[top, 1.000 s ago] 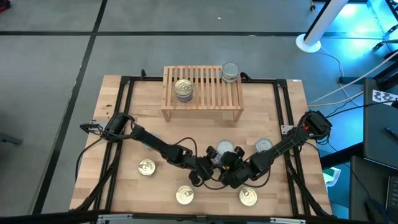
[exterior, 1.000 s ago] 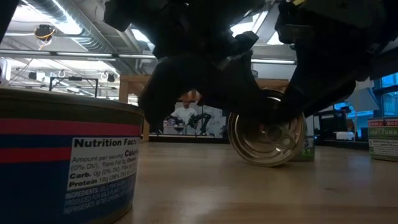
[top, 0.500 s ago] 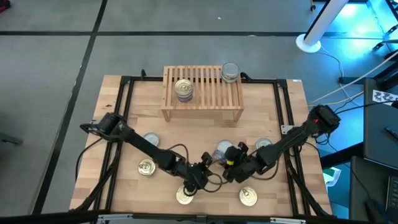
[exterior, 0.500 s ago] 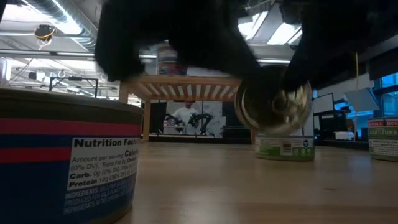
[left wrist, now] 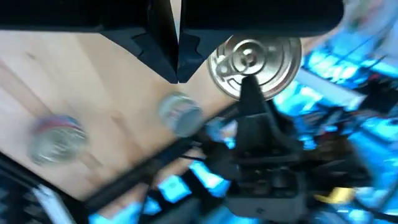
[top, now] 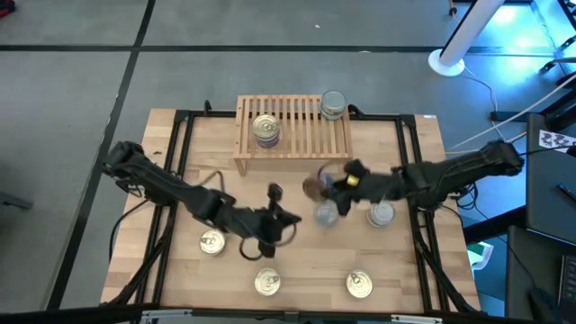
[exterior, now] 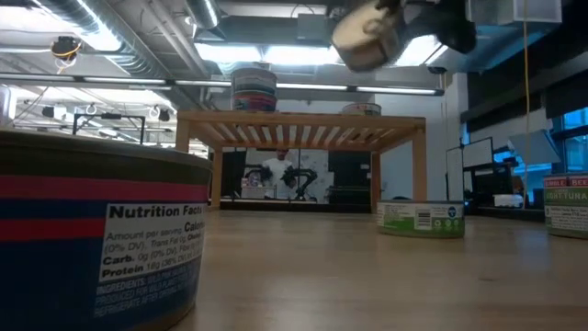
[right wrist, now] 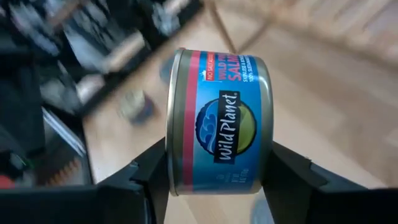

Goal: Stack canned seafood by type on shelf
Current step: Put the blue-pink can on the shelf

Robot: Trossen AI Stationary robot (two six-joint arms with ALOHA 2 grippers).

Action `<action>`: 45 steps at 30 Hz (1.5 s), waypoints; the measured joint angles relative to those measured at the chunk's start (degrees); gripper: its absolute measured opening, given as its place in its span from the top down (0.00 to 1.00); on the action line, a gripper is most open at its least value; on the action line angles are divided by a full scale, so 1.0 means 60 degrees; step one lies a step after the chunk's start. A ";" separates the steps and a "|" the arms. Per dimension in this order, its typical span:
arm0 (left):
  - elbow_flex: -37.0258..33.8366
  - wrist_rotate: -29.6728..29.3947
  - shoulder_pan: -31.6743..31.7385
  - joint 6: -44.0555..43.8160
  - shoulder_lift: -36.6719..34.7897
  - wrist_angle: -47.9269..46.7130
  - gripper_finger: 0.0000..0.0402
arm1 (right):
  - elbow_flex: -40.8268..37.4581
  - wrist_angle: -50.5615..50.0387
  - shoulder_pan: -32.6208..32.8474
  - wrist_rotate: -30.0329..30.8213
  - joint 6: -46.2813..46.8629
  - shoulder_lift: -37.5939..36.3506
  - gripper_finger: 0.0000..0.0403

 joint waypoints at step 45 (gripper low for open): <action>-0.0736 -0.0675 0.3565 -0.5789 -0.0305 -0.0677 0.99 | 0.0011 0.3539 -0.5500 -0.4513 0.2417 0.2104 0.50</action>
